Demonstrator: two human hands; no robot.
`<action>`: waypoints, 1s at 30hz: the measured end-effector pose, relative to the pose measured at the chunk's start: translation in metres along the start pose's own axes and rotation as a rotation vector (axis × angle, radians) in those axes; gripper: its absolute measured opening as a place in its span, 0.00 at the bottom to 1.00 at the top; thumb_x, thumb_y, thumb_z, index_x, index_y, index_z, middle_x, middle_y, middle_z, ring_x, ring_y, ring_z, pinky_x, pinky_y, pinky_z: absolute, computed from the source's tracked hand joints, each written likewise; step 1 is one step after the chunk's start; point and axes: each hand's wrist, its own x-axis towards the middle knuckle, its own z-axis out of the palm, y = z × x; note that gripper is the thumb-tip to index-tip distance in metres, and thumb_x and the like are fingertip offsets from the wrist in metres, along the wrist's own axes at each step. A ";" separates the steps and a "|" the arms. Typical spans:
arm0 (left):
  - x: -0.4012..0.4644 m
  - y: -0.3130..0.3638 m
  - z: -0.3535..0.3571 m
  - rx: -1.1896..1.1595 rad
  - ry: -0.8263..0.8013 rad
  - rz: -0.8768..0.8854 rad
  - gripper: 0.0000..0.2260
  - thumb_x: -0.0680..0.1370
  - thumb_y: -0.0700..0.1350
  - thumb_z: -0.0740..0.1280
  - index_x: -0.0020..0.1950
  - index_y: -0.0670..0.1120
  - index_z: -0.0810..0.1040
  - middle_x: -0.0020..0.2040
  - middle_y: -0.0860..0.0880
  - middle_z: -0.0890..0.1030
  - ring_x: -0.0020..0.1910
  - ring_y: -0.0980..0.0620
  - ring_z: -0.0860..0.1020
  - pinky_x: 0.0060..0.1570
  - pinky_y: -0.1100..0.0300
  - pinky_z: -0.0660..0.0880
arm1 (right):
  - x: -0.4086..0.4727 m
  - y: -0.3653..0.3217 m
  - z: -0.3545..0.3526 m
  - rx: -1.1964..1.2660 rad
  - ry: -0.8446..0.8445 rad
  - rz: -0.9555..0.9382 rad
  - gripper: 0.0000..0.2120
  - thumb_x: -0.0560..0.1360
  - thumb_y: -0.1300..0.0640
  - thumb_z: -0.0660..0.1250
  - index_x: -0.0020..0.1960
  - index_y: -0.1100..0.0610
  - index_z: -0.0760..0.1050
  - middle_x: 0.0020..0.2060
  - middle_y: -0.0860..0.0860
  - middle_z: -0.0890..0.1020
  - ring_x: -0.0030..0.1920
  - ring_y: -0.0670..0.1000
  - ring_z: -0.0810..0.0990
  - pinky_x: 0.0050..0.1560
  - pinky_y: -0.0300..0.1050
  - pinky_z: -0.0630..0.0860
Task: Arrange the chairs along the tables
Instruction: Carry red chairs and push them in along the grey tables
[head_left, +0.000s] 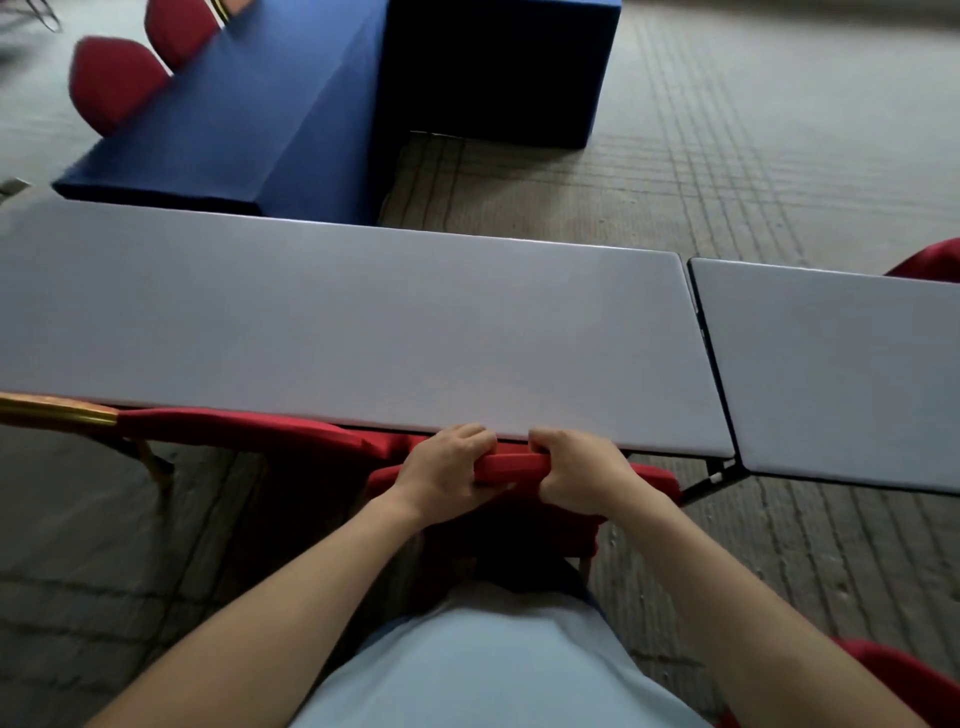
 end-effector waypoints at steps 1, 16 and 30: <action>0.004 -0.001 -0.003 0.005 0.002 0.004 0.17 0.71 0.62 0.71 0.47 0.51 0.73 0.46 0.53 0.77 0.46 0.49 0.77 0.41 0.59 0.69 | 0.003 -0.001 -0.004 0.000 -0.003 0.008 0.12 0.64 0.55 0.66 0.46 0.48 0.70 0.36 0.46 0.75 0.38 0.54 0.73 0.38 0.44 0.66; 0.036 -0.042 0.011 0.083 -0.108 0.003 0.18 0.69 0.61 0.67 0.48 0.49 0.74 0.48 0.51 0.76 0.46 0.46 0.76 0.42 0.53 0.74 | 0.050 0.008 0.018 0.017 -0.066 0.037 0.12 0.64 0.58 0.65 0.45 0.49 0.68 0.39 0.47 0.76 0.42 0.55 0.74 0.39 0.45 0.66; 0.059 -0.075 0.051 0.176 -0.399 -0.260 0.23 0.73 0.54 0.69 0.67 0.52 0.70 0.61 0.46 0.70 0.62 0.42 0.70 0.62 0.50 0.70 | 0.092 0.032 0.070 0.015 -0.127 0.142 0.15 0.66 0.58 0.64 0.53 0.51 0.70 0.54 0.52 0.79 0.56 0.58 0.76 0.53 0.49 0.71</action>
